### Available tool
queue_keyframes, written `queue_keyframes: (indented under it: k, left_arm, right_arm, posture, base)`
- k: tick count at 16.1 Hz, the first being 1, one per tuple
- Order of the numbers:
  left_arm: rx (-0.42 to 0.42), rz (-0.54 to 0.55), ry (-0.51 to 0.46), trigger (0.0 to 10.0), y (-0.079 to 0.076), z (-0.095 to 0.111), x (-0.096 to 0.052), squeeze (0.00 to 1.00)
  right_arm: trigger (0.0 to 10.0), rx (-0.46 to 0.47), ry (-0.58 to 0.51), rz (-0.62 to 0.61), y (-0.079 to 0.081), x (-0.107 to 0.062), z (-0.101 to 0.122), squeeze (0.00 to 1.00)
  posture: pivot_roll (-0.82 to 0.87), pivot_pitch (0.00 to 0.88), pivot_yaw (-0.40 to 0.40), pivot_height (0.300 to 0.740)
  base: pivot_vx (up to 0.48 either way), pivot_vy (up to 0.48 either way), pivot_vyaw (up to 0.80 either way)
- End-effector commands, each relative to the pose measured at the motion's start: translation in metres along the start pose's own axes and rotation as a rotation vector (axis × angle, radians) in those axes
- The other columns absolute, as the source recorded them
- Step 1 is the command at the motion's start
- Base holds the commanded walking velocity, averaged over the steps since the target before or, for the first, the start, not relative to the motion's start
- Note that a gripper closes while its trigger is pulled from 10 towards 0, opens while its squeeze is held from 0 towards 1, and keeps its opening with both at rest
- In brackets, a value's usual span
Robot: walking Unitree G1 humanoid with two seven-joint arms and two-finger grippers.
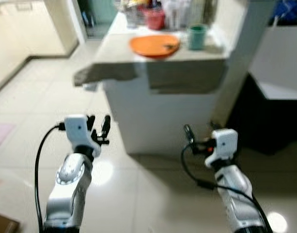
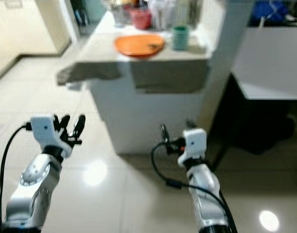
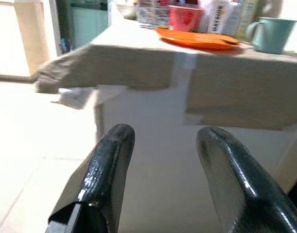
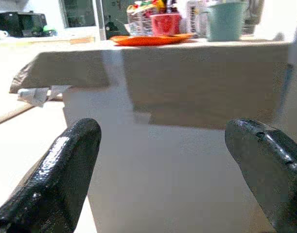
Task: Setting the table
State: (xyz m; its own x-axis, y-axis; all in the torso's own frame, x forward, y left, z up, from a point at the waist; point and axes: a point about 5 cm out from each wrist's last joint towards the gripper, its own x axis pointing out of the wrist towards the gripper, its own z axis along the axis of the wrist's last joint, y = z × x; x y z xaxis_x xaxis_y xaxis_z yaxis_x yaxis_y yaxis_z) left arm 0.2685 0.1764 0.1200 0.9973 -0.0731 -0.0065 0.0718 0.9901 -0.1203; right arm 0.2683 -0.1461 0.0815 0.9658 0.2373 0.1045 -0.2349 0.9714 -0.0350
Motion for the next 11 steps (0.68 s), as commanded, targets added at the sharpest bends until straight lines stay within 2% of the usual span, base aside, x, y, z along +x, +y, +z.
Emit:
queue_keyframes:
  k: [1,3,4,5,11]
  left_arm:
    - [0.011,-0.007,-0.011,10.0,0.0,0.003,0.003,0.0]
    - [0.018,-0.024,-0.014,10.0,-0.003,0.003,0.005,0.0]
    - [0.02,-0.026,-0.013,10.0,-0.005,0.003,0.006,0.86]
    - [0.03,-0.051,-0.015,10.0,-0.008,0.003,0.008,1.0]
    - [0.051,-0.089,-0.01,10.0,-0.012,0.006,0.008,1.0]
  right_arm:
    - [10.0,-0.022,-0.06,-0.007,0.001,0.007,0.012,0.0]
    - [10.0,-0.033,-0.06,-0.001,0.0,0.008,0.013,0.0]
    - [10.0,-0.023,-0.051,0.0,0.001,0.008,0.012,0.0]
    - [10.0,-0.017,-0.039,0.005,0.002,0.007,0.009,0.0]
    - [10.0,-0.022,-0.02,0.019,0.005,0.006,0.003,0.0]
  posture:
    - [-0.14,0.0,0.085,0.74]
    - [-0.15,0.0,0.087,0.74]
    - [-0.15,0.0,0.086,0.74]
    - [-0.15,0.0,0.086,0.74]
    - [-0.13,0.0,0.09,0.74]
  base:
    - [0.352,0.322,0.0]
    - [0.379,0.296,0.0]
    - [0.39,0.281,0.0]
    - [0.45,0.0,0.0]
    - [0.474,0.0,0.0]
